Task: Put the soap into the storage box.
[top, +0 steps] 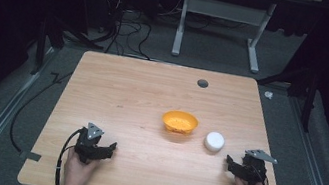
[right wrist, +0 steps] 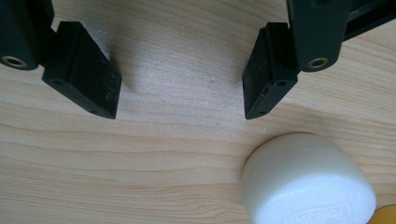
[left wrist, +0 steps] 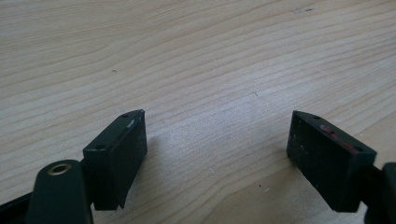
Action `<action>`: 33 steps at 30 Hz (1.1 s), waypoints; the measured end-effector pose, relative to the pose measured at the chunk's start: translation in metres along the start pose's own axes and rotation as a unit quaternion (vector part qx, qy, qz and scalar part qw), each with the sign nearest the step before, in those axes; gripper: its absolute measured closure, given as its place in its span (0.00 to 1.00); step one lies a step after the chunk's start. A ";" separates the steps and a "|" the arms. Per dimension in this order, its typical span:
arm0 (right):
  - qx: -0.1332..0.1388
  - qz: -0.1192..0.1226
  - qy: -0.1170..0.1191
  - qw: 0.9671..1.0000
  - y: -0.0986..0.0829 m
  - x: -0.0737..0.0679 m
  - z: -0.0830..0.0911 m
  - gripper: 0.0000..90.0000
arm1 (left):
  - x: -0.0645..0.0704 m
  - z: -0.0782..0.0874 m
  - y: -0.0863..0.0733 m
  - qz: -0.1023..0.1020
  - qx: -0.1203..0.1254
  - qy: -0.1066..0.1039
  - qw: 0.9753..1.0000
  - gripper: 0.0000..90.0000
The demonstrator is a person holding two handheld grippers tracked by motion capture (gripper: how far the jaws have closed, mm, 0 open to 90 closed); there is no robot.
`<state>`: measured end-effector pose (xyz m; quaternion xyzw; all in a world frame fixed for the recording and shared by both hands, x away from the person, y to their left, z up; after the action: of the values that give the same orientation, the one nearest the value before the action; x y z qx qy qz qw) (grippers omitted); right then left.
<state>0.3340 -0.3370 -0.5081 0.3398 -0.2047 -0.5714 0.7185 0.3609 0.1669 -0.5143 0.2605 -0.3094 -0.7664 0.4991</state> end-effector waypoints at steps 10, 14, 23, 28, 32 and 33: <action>0.001 0.001 0.000 1.000 0.000 0.000 0.000 0.32 | 0.000 0.000 0.000 0.001 0.000 0.001 1.000 0.23; 0.000 0.000 0.000 1.000 0.000 0.000 0.000 0.32 | 0.000 0.000 0.000 0.001 0.000 0.001 1.000 0.23; 0.000 0.000 0.000 1.000 0.000 0.000 0.000 0.32 | 0.000 0.000 0.000 0.000 0.000 0.001 1.000 0.23; 0.000 0.002 0.001 1.000 0.000 0.000 0.000 0.32 | 0.000 0.000 0.000 -0.001 0.000 0.000 1.000 0.22; 0.001 0.006 0.003 1.000 0.001 0.000 -0.001 0.32 | 0.000 0.000 0.000 -0.001 0.001 -0.001 1.000 0.22; 0.001 0.006 0.003 1.000 0.001 0.000 -0.001 0.32 | 0.000 0.000 0.000 -0.001 0.001 -0.001 1.000 0.22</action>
<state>0.3353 -0.3368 -0.5083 0.3414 -0.2052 -0.5654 0.7223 0.3606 0.1668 -0.5144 0.2605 -0.3103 -0.7671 0.4975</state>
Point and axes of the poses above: each handheld gripper's, and its own axes: z roughly backward along the jaws, y roughly out of its top, x roughly to its right, the point moved 1 cm from there along -z, roughly forward along the jaws, and after that the axes turned 9 degrees about y, right-handed, at the moved point
